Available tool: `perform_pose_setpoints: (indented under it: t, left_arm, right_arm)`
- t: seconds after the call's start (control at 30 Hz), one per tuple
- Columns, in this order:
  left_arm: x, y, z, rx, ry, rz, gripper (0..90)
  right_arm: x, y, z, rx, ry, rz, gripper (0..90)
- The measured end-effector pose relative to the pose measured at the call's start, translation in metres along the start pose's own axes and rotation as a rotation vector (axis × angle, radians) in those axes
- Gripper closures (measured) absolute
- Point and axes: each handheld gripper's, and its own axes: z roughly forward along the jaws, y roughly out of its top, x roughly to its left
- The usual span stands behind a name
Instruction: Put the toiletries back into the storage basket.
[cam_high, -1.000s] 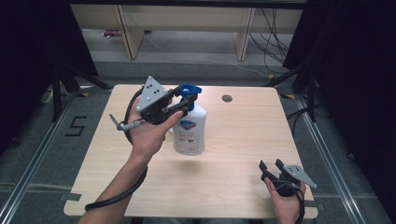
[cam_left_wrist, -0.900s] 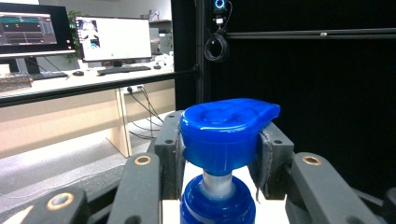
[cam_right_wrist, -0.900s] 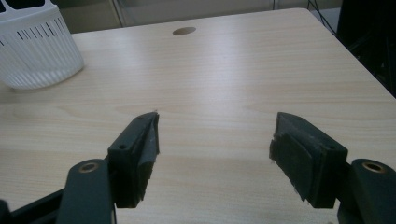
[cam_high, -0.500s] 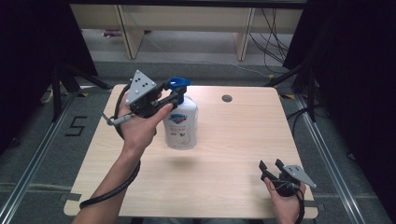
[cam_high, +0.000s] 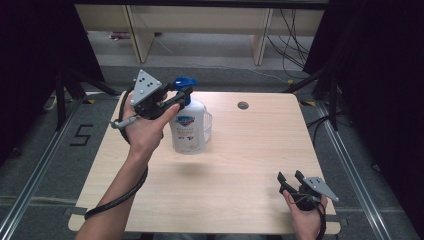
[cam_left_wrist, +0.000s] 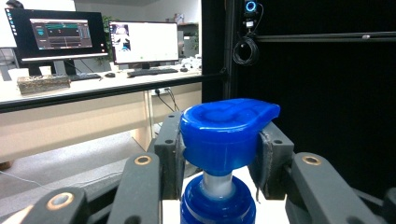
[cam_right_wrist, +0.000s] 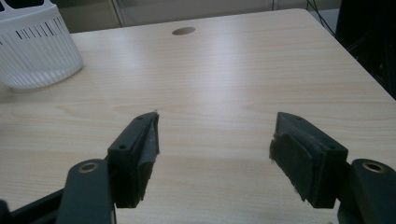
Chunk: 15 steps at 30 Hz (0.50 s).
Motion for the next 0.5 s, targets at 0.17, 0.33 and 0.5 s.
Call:
perform_pose_setpoints:
  t: [0.17, 0.33, 0.5]
  left_arm:
    - [0.008, 0.002, 0.002, -0.008, 0.020, -0.003, 59.8]
    - [0.013, 0.003, 0.004, -0.007, 0.037, -0.002, 59.8]
    - [0.017, 0.005, 0.008, -0.010, 0.047, -0.005, 59.8]
  right_arm:
    - [0.000, 0.000, 0.000, 0.004, 0.000, 0.005, 32.2]
    - [0.000, 0.000, 0.000, 0.001, 0.000, 0.002, 32.2]
    - [0.000, 0.000, 0.000, 0.001, -0.004, 0.003, 32.2]
